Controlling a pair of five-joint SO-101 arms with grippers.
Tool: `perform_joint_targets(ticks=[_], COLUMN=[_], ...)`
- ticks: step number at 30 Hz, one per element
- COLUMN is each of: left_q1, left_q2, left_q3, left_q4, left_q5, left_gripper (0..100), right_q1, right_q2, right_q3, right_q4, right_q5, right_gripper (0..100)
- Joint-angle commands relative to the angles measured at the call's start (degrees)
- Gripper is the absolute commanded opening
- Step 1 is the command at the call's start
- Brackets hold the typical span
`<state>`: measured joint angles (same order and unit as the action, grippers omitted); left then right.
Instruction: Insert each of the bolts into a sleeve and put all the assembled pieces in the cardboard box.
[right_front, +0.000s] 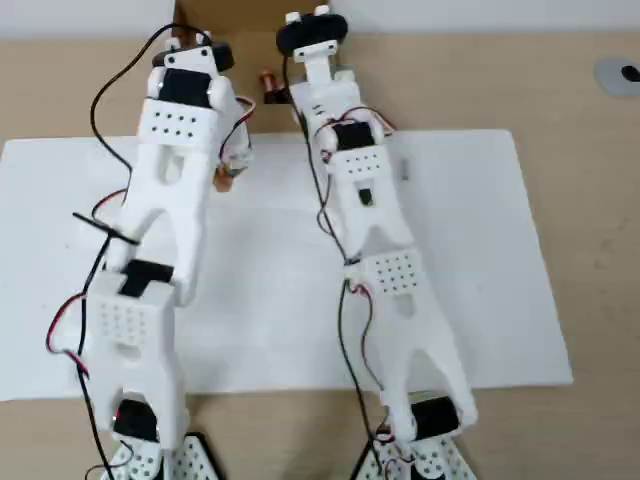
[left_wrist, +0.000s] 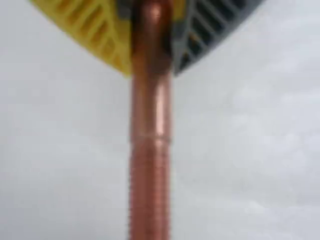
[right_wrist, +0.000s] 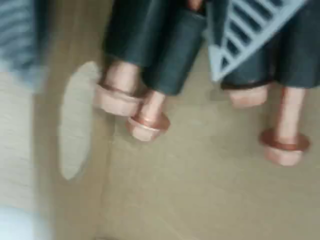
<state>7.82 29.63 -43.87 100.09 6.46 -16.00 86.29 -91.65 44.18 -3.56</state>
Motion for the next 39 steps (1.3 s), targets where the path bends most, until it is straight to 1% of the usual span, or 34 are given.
perform_joint_targets(ticks=[1, 4, 6, 11, 13, 15, 20, 23, 25, 28, 30, 32, 35, 39], left_q1=[0.3, 1.0, 1.1, 1.0, 0.4, 0.3, 0.2, 0.5, 0.5, 0.4, 0.4, 0.4, 0.4, 0.2], left_q2=[-9.5, -15.0, -18.5, -25.5, -27.3, -28.1, -28.2, -28.0, -28.0, -28.0, -28.0, -28.0, -28.0, -28.1], left_q3=[3.7, 10.8, 15.8, 30.1, 33.8, 36.1, 39.2, 42.7, 46.9, 54.9, 59.9, 63.6, 66.1, 64.8], left_q4=[0.5, 0.5, 0.5, 0.4, 0.4, 0.4, 0.4, -0.5, -3.8, -11.5, -17.1, -21.7, -25.5, -26.3], left_q5=[-14.1, -29.9, -39.2, -71.1, -80.0, -85.4, -90.4, -92.0, -92.1, -91.3, -90.2, -89.1, -87.9, -85.4], left_gripper=[0, 0, 0, 1, 1, 1, 1, 1, 1, 1, 2, 5, 12, 18], right_q1=[1.9, 2.2, 2.3, 3.3, 3.5, 3.6, 4.6, 6.7, 8.4, 11.0, 12.4, 13.1, 13.4, 13.4], right_q2=[-1.1, -1.2, -1.2, -1.3, -1.7, -4.0, -11.6, -16.9, -20.3, -25.3, -28.5, -31.4, -34.7, -36.4], right_q3=[-3.7, -3.9, -3.9, -3.9, -4.0, -4.0, -3.9, -3.9, -3.9, -3.9, -3.9, -3.9, -3.8, -3.8], right_q4=[2.1, 2.5, 2.5, 2.9, 5.2, 9.6, 20.7, 22.0, 22.0, 22.4, 24.4, 27.4, 32.3, 36.7], right_q5=[0.3, 0.3, 0.4, 0.4, 0.2, 0.1, 0.1, 0.1, 0.0, 0.0, 0.0, 0.0, 0.4, 0.4], right_gripper=[39.3, 39.3, 39.3, 39.3, 39.3, 39.4, 39.4, 39.4, 39.4, 39.4, 39.4, 39.4, 39.4, 39.4])
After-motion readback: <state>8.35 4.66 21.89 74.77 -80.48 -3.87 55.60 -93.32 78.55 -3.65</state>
